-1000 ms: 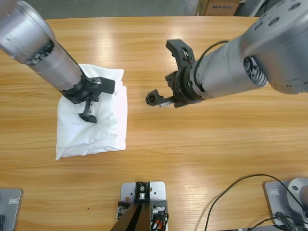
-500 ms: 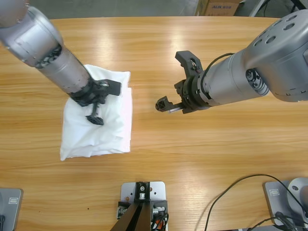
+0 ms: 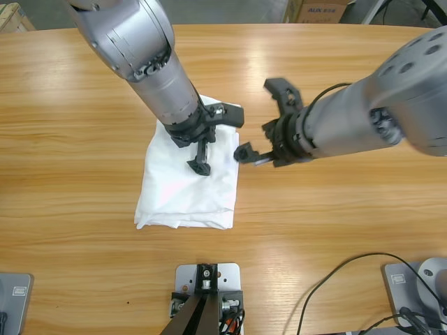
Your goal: Fold clothes
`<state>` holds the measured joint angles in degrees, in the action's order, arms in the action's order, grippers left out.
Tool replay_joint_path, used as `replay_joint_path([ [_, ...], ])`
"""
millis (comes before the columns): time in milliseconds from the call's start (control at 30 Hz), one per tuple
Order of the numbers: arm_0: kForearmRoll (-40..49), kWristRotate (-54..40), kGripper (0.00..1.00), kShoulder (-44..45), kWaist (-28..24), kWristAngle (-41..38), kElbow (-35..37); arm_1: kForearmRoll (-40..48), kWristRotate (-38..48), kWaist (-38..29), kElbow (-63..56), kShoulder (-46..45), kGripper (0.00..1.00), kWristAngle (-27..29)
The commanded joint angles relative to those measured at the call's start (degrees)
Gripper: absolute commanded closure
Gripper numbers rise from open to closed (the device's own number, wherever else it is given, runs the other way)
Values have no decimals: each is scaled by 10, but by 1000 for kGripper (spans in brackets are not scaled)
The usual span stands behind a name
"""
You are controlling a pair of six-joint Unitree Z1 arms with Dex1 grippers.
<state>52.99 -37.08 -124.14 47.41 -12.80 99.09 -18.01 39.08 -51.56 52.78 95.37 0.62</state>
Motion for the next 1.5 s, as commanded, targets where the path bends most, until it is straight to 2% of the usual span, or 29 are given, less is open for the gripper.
replay_joint_path([
  [33, 69, 80, 5, 112, -43, -8, -21, -69, -48, 7, -2, -137, 340, 47],
  [67, 84, 99, 20, 118, -57, -9, -29, -74, -30, 7, -3, -145, 469, 39],
  [100, 102, 118, 69, 121, -74, -15, -36, -69, -28, 7, -9, -148, 711, 11],
  [133, 107, 124, 201, 124, -94, -37, -49, -43, -33, 7, -19, -152, 955, -33],
  [167, 106, 132, 382, 125, -110, -62, -59, -7, -41, 7, -34, -157, 1000, -67],
  [233, 101, 149, 689, 117, -121, -74, -57, 31, -8, 7, -55, -150, 1000, -102],
  [267, 93, 162, 934, 111, -121, -76, -51, 88, 4, 7, -74, -139, 1000, -142],
  [300, 83, 178, 1000, 105, -123, -89, -45, 146, 16, 10, -94, -127, 1000, -170],
  [400, 74, 217, 1000, 93, -120, -122, -30, 314, 43, 48, -141, -74, 1000, -256],
  [467, 75, 228, 1000, 110, -103, -132, -39, 402, 36, 101, -153, -23, 1000, -318],
  [567, 73, 253, 1000, 153, -60, -136, -65, 457, 16, 164, -128, 55, 1000, -399],
  [633, 62, 273, 1000, 180, -35, -136, -86, 477, 9, 183, -115, 100, 1000, -429],
  [800, -19, 294, 1000, 224, -23, -128, -204, 500, -1, 192, -125, 151, 1000, -443],
  [933, -199, 319, 1000, 225, -25, -134, -365, 536, -2, 202, -131, 190, 1000, -463],
  [1000, -264, 326, 1000, 215, -25, -133, -408, 543, -3, 204, -129, 203, 1000, -475],
  [1167, -335, 343, 1000, 156, -25, -140, -409, 561, -5, 209, -128, 226, 1000, -486],
  [1500, -340, 335, 1000, 159, -38, -147, -455, 560, -6, 238, -53, 326, 1000, -496],
])
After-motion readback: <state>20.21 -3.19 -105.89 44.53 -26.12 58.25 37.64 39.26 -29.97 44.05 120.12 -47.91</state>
